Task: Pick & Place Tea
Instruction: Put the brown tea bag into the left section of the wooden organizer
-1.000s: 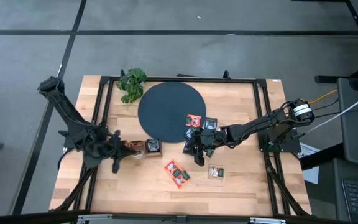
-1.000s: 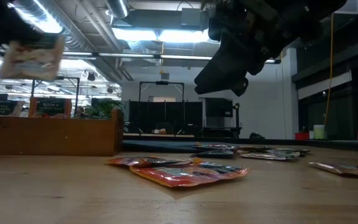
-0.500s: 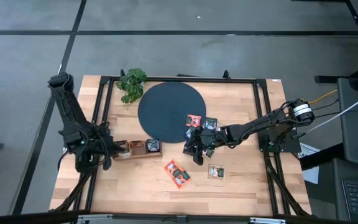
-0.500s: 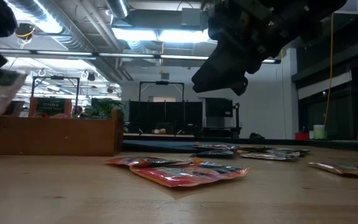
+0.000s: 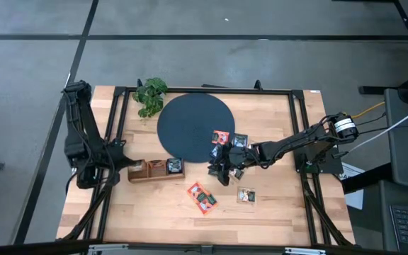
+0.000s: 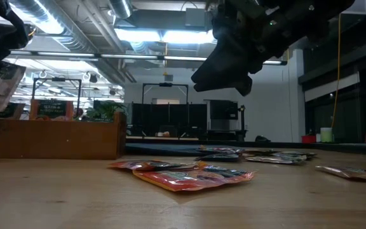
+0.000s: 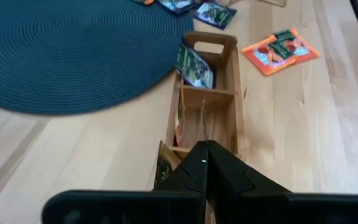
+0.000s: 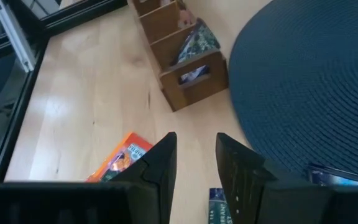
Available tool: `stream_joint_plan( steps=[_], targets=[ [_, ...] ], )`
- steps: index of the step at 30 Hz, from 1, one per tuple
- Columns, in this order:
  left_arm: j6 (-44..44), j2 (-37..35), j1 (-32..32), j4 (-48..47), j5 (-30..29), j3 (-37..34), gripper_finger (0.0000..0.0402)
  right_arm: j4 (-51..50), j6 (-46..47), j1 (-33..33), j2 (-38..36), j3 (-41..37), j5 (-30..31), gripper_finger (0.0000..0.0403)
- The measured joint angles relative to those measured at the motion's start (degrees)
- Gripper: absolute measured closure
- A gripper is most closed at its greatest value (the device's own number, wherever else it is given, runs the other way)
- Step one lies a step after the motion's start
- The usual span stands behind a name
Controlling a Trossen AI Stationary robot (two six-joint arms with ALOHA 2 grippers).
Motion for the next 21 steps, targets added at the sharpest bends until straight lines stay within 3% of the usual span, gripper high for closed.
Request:
stream_joint_plan(
  steps=[8, 21],
  targets=[
    [-1.60, 1.83, 0.18, 0.13, 0.03, -0.05, 0.0399, 0.54, 0.17, 0.00, 0.00, 0.00, 0.34, 0.0289],
    [-13.53, 12.63, 0.18, 0.24, -1.06, -0.07, 0.0399, 0.77, -0.28, 0.00, 0.02, 0.00, 0.48, 0.0289]
  ],
)
